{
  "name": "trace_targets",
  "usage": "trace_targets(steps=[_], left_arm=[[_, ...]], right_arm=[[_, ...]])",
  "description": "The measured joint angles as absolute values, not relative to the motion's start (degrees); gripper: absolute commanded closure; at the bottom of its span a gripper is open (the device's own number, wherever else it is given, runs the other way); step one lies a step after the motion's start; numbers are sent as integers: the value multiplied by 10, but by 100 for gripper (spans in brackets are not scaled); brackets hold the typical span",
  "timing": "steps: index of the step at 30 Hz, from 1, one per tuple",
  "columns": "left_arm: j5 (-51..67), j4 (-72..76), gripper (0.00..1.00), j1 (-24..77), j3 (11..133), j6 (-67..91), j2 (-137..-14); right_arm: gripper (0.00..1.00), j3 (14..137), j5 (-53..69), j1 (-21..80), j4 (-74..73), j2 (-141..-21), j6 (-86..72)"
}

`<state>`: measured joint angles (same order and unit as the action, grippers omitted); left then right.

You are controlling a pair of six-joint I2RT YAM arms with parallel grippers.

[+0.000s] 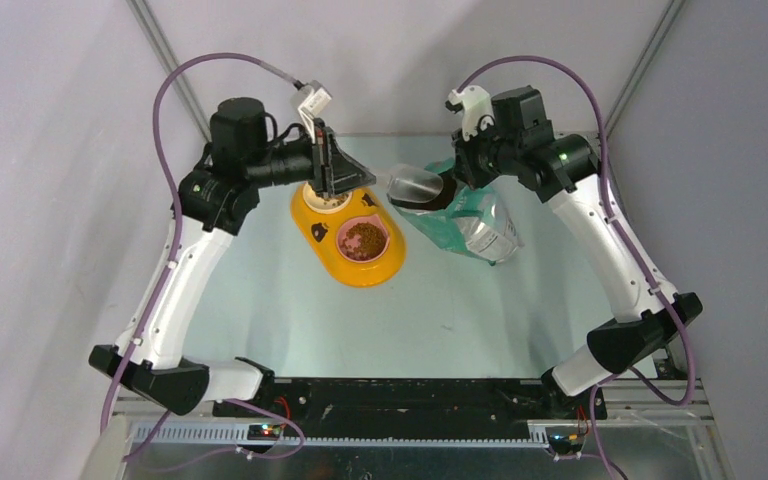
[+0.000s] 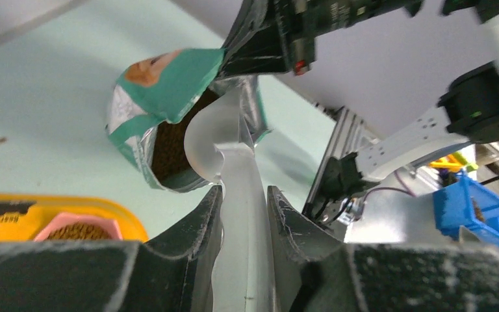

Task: Serve the pet food

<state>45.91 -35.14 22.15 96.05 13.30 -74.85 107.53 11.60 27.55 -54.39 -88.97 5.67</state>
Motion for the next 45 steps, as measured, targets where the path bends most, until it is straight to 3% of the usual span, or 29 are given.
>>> trace_targets(steps=[14,20,32,39,45], left_arm=[[183,-403,100,303,892,142,-776],[115,-315,100,310,772,208,-784],[0,-166,100,341,718,278,-853],[23,-60,100,340,684,300,-913],[112,25,100,339,655,309,-951]], right_arm=[[100,1057,61,371,-529,-912,19],[100,1056,47,416,-515,-946,2],[100,1024,0,431,-456,-977,-3],[100,1021,8,426,-444,-1025,-13],[100,1017,13,403,-465,-1032,-16]])
